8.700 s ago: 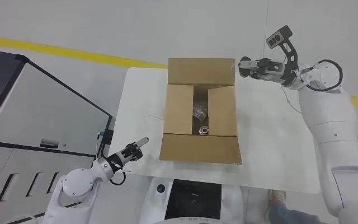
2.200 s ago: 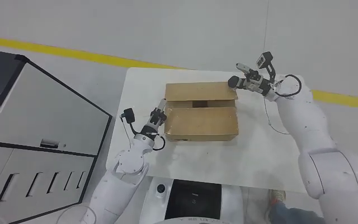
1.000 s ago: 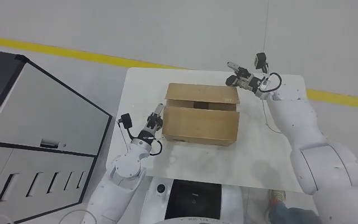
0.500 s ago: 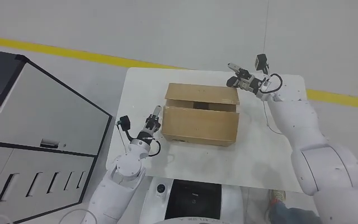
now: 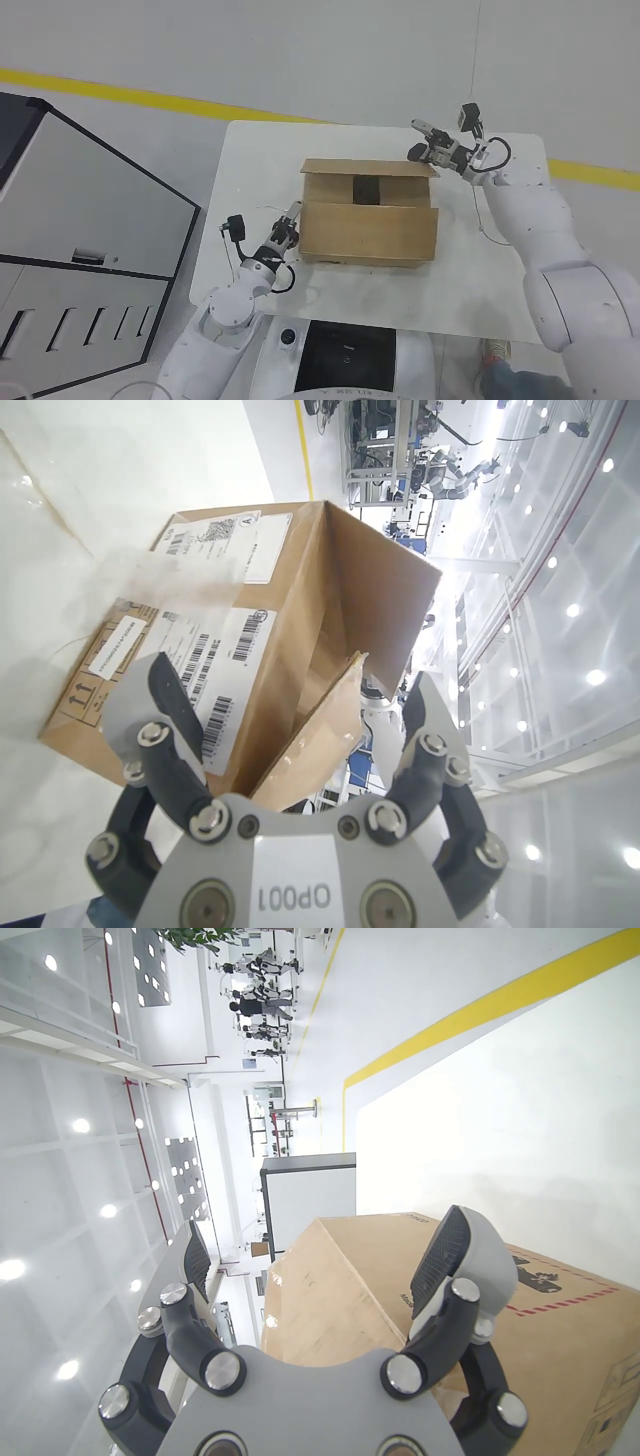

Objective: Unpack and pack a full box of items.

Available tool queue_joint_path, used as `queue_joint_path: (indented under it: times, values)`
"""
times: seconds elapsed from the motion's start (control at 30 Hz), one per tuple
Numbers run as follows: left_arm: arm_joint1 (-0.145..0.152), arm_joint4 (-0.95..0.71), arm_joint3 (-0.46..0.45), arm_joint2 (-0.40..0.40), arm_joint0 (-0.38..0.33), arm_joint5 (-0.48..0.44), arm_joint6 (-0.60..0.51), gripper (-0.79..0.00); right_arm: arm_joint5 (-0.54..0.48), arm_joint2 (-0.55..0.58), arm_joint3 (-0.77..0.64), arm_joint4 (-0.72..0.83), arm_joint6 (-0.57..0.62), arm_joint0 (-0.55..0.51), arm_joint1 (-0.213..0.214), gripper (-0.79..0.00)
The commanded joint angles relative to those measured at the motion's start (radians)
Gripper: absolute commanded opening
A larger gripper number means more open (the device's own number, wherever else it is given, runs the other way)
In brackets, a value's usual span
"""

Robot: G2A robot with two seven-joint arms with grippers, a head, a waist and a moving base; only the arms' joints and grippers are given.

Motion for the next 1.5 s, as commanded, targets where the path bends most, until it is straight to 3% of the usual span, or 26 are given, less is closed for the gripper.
queue_joint_path:
  times: [0.0,0.1,0.27,0.43,0.53,0.57,0.73,1.0,1.1,1.47]
  values:
    - [0.000,-0.003,-0.002,-0.007,0.001,-0.004,0.012,0.000,-0.007,0.008,-0.004,0.008,0.003,-0.001,0.004,0.000]
    - [0.000,-0.004,-0.010,-0.027,0.004,-0.008,0.033,0.000,-0.030,0.031,-0.031,0.045,0.056,0.009,0.014,0.000]
    - [0.005,-0.027,-0.020,-0.090,0.016,-0.003,0.043,0.000,0.002,0.075,-0.091,0.145,0.267,0.022,0.028,0.000]
    - [0.010,-0.045,-0.020,-0.147,0.035,0.005,0.029,0.000,0.172,0.091,-0.270,0.263,0.446,-0.046,0.030,0.000]
    - [0.012,-0.138,-0.015,-0.174,0.046,0.007,-0.037,0.000,0.218,0.083,-0.366,0.274,0.492,-0.104,0.034,0.000]
    - [0.012,-0.184,-0.015,-0.183,0.047,0.005,-0.077,0.000,0.225,0.079,-0.388,0.271,0.499,-0.119,0.036,0.000]
    - [0.012,-0.184,-0.015,-0.183,0.047,0.005,-0.077,0.000,0.213,0.037,-0.438,0.176,0.485,-0.163,0.039,0.000]
    - [0.011,-0.212,0.004,-0.193,0.039,0.002,-0.065,0.000,0.224,0.039,-0.470,0.168,0.450,-0.176,0.042,0.000]
    - [0.007,-0.319,0.034,-0.206,0.024,-0.004,-0.076,0.000,0.273,0.023,-0.548,0.092,0.438,-0.195,0.052,0.000]
    - [-0.006,-0.335,0.116,-0.171,-0.013,-0.054,0.006,0.000,0.460,0.042,-0.748,0.035,0.415,-0.286,0.086,0.000]
